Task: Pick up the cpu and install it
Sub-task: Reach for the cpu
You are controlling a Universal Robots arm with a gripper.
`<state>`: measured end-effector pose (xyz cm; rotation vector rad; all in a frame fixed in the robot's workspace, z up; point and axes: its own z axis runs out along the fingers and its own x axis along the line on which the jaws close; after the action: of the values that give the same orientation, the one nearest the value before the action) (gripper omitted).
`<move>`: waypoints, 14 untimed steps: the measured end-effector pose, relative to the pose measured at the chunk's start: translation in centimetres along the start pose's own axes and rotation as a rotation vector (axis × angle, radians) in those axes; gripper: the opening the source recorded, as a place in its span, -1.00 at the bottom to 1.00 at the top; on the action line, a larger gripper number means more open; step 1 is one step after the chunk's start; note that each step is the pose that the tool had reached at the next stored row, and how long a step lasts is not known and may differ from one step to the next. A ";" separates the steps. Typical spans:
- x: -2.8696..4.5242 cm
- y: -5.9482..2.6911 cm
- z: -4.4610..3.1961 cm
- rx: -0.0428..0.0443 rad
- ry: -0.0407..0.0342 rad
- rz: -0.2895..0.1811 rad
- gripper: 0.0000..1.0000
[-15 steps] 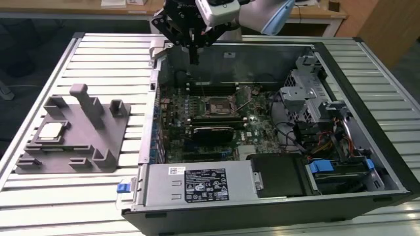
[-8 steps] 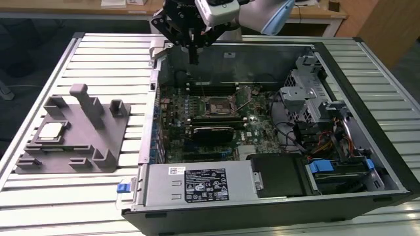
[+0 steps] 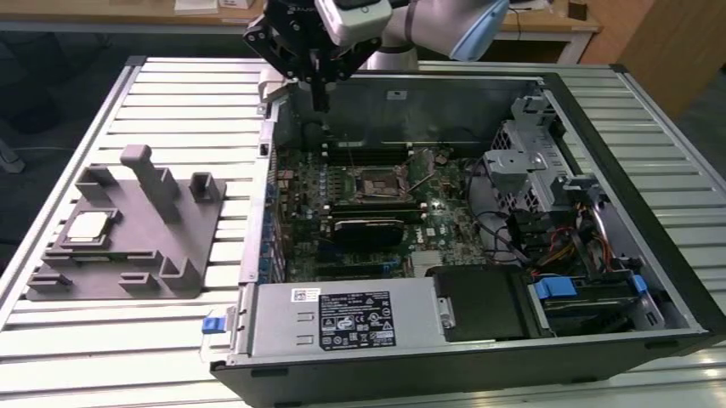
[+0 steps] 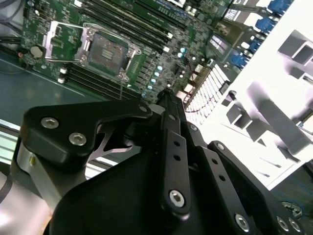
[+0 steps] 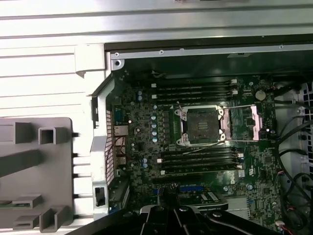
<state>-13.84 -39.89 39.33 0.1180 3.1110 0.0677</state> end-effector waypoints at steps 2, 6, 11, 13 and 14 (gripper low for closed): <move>0.53 -0.04 -0.02 0.0000 -0.0008 0.000 -0.79; 1.67 -0.12 -0.04 -0.0003 -0.0029 0.000 -0.79; 3.24 -0.24 -0.08 -0.0005 -0.0060 0.000 -0.79; 3.83 -0.29 -0.10 -0.0004 -0.0069 0.000 -0.79; 4.11 -0.31 -0.11 -0.0005 -0.0074 -0.001 -0.79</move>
<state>-17.96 -39.89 39.32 0.1172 3.1036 0.0679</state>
